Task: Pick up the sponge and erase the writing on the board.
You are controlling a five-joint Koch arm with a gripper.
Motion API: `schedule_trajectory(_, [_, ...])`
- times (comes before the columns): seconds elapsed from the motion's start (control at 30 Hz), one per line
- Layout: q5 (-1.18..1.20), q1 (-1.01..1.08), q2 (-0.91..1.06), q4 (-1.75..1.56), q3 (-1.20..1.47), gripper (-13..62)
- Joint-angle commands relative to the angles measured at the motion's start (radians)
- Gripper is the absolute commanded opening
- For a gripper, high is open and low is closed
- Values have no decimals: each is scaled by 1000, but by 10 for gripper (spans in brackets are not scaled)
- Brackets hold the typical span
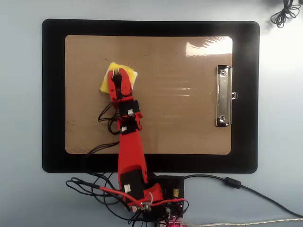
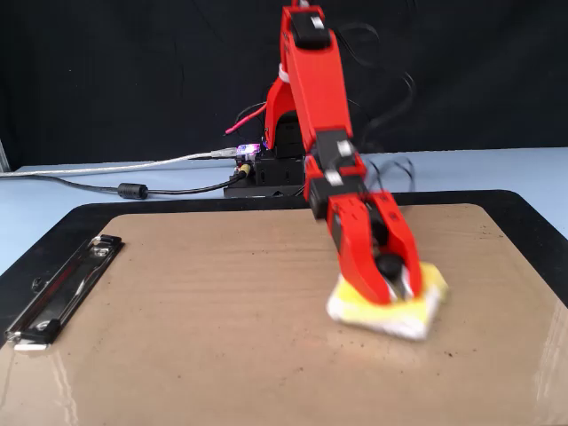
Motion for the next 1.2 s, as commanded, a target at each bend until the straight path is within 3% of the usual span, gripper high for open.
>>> schedule_trajectory(0.0, [-25, -25, 222, 15, 198, -79])
schedule_trajectory(0.07, [-26, -66, 304, 15, 245, -79])
schedule_trajectory(0.3, [-196, -281, 20, 15, -32, -79])
schedule_trajectory(0.47, [-499, -548, 91, 81, -23, -79])
schedule_trajectory(0.6, [-548, -649, 176, 196, 28, -79])
schedule_trajectory(0.87, [-503, -629, 540, 328, 360, -79])
schedule_trajectory(1.17, [-359, -497, 436, 342, 298, -79])
